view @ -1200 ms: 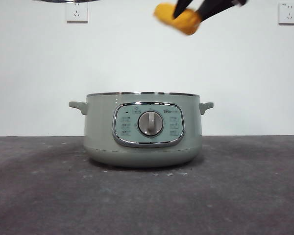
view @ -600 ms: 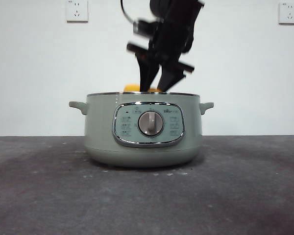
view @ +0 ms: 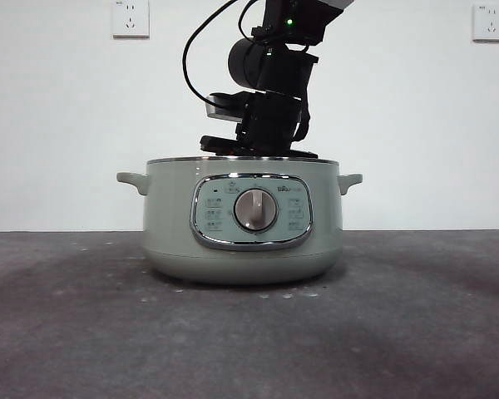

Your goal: Pick up the corn,open the lid,put the corn in the pot,close the lid

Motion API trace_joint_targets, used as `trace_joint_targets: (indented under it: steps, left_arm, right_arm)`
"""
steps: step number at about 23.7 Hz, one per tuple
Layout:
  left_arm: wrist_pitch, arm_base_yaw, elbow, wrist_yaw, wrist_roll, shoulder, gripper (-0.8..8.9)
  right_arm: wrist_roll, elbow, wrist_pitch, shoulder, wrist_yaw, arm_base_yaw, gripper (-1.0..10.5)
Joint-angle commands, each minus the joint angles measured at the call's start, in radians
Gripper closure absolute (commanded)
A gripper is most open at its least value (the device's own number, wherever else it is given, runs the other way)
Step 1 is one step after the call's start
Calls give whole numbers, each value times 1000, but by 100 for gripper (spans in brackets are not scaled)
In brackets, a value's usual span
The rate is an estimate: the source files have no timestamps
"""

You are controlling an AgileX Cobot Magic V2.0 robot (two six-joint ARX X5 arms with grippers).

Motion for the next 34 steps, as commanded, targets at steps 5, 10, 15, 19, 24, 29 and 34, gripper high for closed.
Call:
trace_joint_targets:
  steps: [5,10,15,19,24,29,34]
  left_arm:
    - [44,4,6,5,10,-13,822]
    - [42,4,6,5,7,-13,822]
    - [47,3,6,5,11,19,822]
    - [87,-10,6,5,11,55,822]
    - [154,-51,6,17,11,127,822]
    - [251,-108,6,27,11,217,822]
    - [334,-167,6,23,11,322,822]
  right_arm:
    - [3,8,-8,29,-1,10,475]
    - [16,274,-207,29,-1,10,476]
    - [129,633,-364,-37,-13,10,478]
    - [129,608,-366,-235,-20,23,478]
    - [105,341,-366,-581,-20,50,479]
    - [107,-14,-365,-897,-20,71,479]
    - [151,-333,-365,-1161,-18,74,479]
